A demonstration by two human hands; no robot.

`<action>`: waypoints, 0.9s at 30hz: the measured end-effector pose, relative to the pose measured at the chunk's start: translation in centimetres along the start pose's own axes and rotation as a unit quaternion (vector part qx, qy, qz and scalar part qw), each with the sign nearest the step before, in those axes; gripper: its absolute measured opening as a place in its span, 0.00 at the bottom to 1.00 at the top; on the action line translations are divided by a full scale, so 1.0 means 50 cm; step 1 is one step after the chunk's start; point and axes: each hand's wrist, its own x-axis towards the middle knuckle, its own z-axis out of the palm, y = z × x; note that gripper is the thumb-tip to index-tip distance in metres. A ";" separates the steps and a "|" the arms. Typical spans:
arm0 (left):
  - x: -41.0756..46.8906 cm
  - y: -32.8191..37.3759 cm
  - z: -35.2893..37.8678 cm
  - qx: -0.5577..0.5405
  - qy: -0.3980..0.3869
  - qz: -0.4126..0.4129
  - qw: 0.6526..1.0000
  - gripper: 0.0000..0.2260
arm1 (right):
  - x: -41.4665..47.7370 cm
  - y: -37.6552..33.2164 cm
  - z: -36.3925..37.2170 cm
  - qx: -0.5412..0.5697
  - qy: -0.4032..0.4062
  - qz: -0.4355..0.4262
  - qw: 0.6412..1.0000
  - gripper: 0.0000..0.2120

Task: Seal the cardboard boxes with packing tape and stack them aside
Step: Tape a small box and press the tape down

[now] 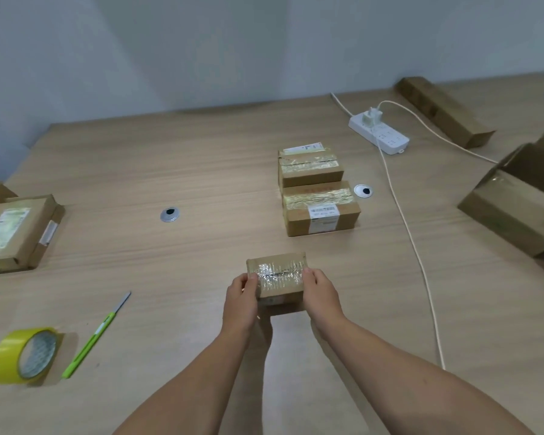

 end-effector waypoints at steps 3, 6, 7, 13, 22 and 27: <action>0.008 0.028 0.051 -0.006 0.010 0.019 1.000 0.07 | 0.026 -0.023 -0.052 0.027 0.016 -0.025 0.999 0.16; 0.016 0.071 0.100 -0.006 0.014 0.034 0.999 0.14 | 0.056 -0.059 -0.100 0.046 0.029 -0.048 0.997 0.18; 0.019 0.086 0.114 -0.006 0.014 0.035 0.999 0.17 | 0.069 -0.069 -0.112 0.053 0.031 -0.055 0.997 0.18; 0.045 0.175 0.171 -0.017 0.024 0.062 0.998 0.32 | 0.138 -0.132 -0.155 0.067 0.035 -0.079 0.994 0.19; 0.116 0.251 0.225 -0.015 0.009 0.090 0.996 0.19 | 0.235 -0.201 -0.182 0.045 0.053 -0.089 0.994 0.21; 0.154 0.279 0.245 -0.016 0.014 0.096 0.995 0.15 | 0.281 -0.216 -0.183 0.037 0.052 -0.083 0.994 0.22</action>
